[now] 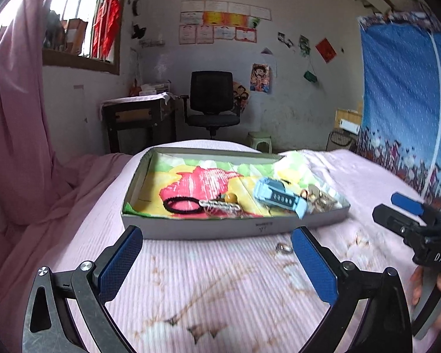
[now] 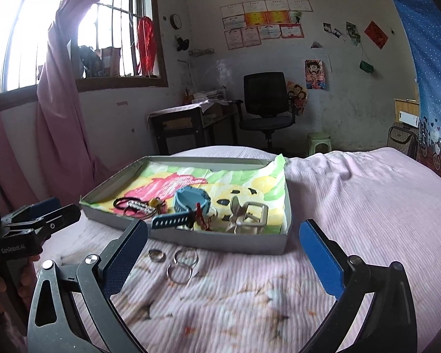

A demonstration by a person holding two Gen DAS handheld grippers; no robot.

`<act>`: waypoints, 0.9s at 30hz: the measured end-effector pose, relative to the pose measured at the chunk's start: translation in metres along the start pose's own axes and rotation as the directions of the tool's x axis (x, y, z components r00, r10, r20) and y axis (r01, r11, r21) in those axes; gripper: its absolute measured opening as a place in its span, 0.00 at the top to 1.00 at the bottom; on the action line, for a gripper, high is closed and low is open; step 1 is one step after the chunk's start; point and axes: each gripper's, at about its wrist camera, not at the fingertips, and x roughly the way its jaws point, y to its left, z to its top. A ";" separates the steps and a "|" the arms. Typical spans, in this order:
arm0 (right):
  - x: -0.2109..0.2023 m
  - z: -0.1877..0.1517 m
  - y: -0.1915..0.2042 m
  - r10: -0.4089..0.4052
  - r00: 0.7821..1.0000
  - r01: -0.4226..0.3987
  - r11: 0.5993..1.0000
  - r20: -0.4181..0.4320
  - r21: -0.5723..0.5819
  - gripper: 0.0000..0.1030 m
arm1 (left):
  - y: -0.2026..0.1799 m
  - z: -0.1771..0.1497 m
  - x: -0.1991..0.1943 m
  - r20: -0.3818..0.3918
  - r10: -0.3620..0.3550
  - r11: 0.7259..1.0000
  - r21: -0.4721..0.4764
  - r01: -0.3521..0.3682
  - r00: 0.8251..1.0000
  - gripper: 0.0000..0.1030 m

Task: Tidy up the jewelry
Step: 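Withdraw both open tools and move them toward the silver rings on the sheet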

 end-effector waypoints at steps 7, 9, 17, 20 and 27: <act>-0.013 -0.013 -0.002 -0.003 0.999 0.003 1.000 -0.039 0.001 0.01 | -0.005 -0.008 -0.011 -0.022 -0.016 1.000 0.027 0.017 1.000 0.01; -0.015 -0.016 -0.003 -0.016 0.999 0.016 1.000 -0.050 -0.001 0.01 | -0.005 -0.009 -0.012 -0.029 -0.026 0.999 0.024 0.027 0.999 0.01; -0.015 -0.023 -0.002 -0.021 0.996 0.019 1.000 -0.089 -0.018 0.01 | -0.007 -0.014 -0.004 -0.073 -0.052 0.999 0.009 0.053 0.996 0.01; -0.010 -0.024 -0.003 -0.026 0.993 0.024 1.000 -0.116 -0.019 0.01 | -0.005 -0.016 0.003 -0.108 -0.073 0.997 -0.010 0.073 0.991 0.01; 0.006 -0.029 -0.003 -0.015 0.983 0.013 1.000 -0.182 -0.013 0.01 | -0.001 -0.018 0.017 -0.155 -0.111 0.993 -0.055 0.104 0.982 0.01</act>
